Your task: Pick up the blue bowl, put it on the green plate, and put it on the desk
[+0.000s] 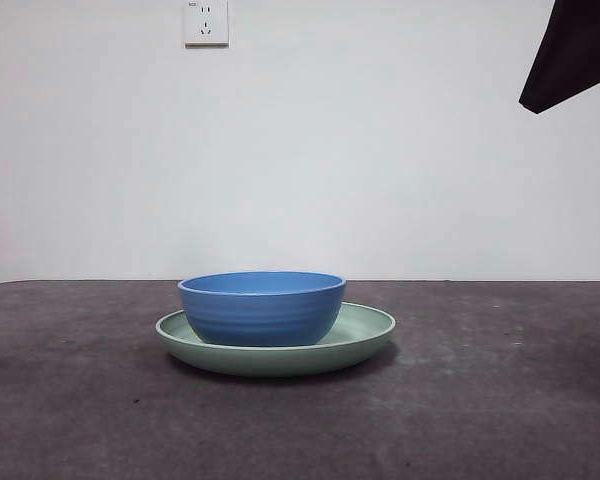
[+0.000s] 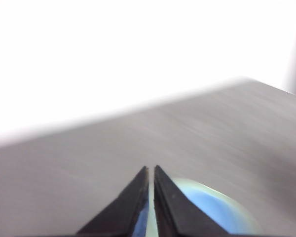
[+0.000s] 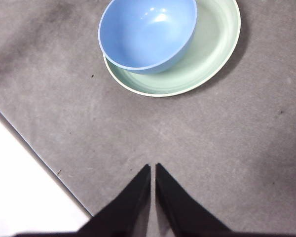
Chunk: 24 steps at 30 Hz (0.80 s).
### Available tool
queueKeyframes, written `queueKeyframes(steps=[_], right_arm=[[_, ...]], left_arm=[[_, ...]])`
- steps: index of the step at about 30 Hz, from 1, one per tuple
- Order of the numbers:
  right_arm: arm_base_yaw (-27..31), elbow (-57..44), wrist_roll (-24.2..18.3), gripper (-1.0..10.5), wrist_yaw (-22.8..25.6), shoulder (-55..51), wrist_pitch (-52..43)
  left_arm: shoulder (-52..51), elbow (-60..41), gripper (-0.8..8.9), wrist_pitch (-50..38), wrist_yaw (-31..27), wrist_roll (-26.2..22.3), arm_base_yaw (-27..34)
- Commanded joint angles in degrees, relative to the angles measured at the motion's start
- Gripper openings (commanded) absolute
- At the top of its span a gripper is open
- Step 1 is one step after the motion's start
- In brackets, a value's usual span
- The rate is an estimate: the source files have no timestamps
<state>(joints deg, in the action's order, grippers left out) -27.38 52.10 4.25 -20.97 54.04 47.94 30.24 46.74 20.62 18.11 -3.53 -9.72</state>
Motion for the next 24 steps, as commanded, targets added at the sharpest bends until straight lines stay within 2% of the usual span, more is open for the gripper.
queueKeyframes(steps=[1, 4, 7, 13, 16, 24], right_arm=[[-0.4, 1.0, -0.8, 0.1, 0.0, 0.5, -0.4], [-0.4, 1.0, -0.8, 0.1, 0.0, 0.5, -0.4], [-0.4, 1.0, -0.8, 0.1, 0.0, 0.5, -0.4], [-0.4, 1.0, -0.8, 0.1, 0.0, 0.5, -0.4], [-0.4, 1.0, -0.8, 0.1, 0.0, 0.5, -0.4], [-0.4, 1.0, -0.8, 0.1, 0.0, 0.5, -0.4]], left_arm=[[-5.8, -3.6, 0.19, -2.6, -5.8, -1.9, 5.0], [-12.3, -10.2, 0.18, -5.1, -12.9, -1.9, 8.0], [-17.1, -16.5, 0.19, -7.1, -15.3, -1.9, 9.4], [-24.5, -28.3, 0.19, -10.4, -15.3, -1.2, 10.3], [-27.3, -33.4, 0.19, -10.4, -15.3, 0.8, 10.3], [-30.1, -41.7, 0.19, -10.7, -15.3, 3.0, 10.3]])
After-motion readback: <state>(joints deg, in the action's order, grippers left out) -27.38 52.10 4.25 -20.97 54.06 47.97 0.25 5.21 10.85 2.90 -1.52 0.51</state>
